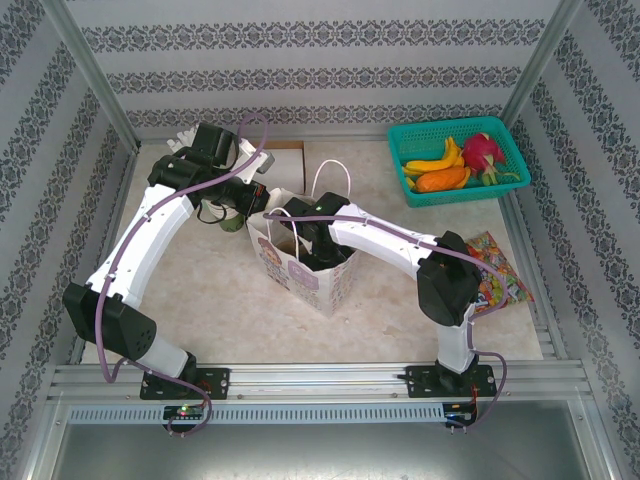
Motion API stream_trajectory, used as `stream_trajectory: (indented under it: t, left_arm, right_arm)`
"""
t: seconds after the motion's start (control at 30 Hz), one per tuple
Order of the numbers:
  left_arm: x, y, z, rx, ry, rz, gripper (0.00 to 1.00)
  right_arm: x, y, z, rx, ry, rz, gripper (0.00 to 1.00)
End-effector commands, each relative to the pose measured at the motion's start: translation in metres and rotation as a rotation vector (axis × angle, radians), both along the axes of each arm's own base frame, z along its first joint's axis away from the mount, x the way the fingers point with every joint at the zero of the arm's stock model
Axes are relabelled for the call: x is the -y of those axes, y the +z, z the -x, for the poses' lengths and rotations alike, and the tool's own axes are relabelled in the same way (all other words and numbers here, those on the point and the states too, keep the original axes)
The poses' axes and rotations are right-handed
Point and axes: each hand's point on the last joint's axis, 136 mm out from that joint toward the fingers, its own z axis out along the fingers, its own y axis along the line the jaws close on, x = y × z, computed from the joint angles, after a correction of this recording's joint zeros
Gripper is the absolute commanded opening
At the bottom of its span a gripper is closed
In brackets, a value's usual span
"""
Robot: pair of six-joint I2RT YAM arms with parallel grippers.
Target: Pack the takeout coffee
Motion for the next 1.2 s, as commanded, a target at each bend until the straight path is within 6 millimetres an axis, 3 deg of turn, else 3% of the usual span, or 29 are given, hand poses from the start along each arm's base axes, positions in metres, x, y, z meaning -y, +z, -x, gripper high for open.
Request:
stream_trajectory:
  t: [0.0, 0.6, 0.83, 1.17]
  left_arm:
    - [-0.001, -0.003, -0.003, -0.009, 0.009, 0.003, 0.0]
    - [-0.001, -0.004, -0.004, -0.013, 0.01, 0.003, 0.0]
    - [0.0, -0.004, -0.003, -0.018, 0.011, 0.006, 0.0]
    - [0.0, -0.004, -0.003, -0.019, 0.009, 0.006, 0.0]
  right_arm:
    - [0.012, -0.011, -0.002, 0.004, -0.006, 0.054, 0.56]
    - [0.009, -0.022, -0.001, -0.003, -0.005, 0.043, 0.56]
    - [0.011, -0.039, -0.002, 0.003, -0.004, 0.056, 0.54]
    - [0.031, -0.068, 0.007, -0.043, -0.014, 0.156, 0.54]
